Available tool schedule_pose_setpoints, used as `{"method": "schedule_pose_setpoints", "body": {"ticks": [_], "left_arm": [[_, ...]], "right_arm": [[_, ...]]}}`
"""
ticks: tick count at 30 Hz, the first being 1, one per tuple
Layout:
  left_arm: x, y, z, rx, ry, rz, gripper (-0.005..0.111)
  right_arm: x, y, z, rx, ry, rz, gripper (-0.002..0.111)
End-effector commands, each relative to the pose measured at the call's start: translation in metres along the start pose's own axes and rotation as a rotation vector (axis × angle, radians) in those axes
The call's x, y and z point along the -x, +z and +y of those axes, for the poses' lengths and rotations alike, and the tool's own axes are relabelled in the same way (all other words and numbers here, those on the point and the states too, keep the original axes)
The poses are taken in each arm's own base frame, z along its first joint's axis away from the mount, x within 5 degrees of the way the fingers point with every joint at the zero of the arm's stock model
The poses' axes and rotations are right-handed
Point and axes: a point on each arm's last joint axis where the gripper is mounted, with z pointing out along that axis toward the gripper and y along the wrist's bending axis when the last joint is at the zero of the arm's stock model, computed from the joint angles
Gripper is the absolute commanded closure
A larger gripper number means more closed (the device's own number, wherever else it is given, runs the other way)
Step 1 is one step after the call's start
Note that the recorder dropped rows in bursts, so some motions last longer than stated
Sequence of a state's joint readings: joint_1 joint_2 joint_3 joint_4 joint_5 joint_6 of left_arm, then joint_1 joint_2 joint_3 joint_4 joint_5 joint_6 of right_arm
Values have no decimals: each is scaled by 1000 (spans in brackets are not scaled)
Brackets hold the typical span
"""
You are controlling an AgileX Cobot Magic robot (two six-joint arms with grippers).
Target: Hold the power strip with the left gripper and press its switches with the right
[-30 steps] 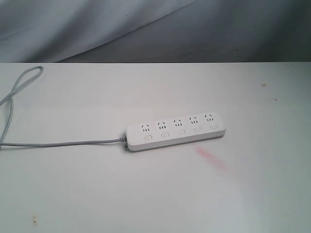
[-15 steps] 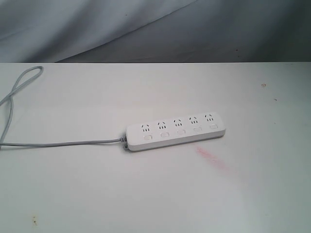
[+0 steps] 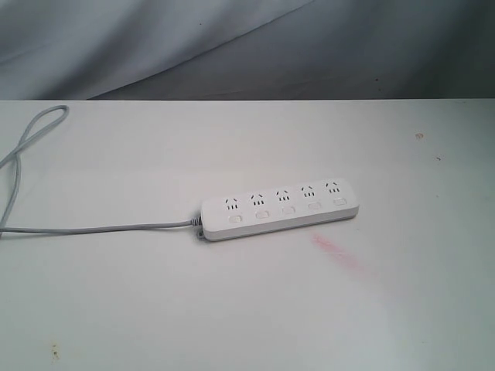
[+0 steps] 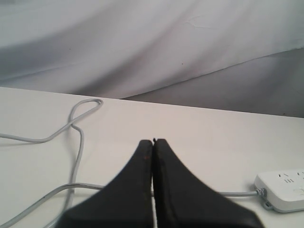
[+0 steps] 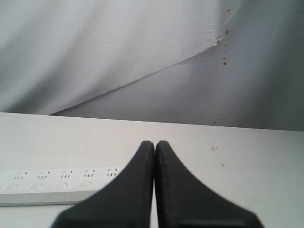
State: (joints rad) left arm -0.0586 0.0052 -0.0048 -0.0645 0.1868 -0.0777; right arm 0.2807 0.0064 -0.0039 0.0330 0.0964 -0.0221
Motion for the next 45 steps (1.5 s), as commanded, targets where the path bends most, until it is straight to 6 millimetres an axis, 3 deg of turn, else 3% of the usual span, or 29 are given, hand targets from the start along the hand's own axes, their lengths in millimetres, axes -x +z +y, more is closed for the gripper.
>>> {"method": "schedule_pose_setpoints", "body": {"ticks": [1,19,45], "left_arm": [[-1,0,0,-5,1,-7,107],[-1,0,0,-5,1,-7,107],[-1,0,0,-5,1,-7,107]], "right_arm": [[1,0,-3,-47,9,-20,108],[1,-1,-11,-200,10,-22,108],[1,-2,-12,-209,10,-22,108]]}}
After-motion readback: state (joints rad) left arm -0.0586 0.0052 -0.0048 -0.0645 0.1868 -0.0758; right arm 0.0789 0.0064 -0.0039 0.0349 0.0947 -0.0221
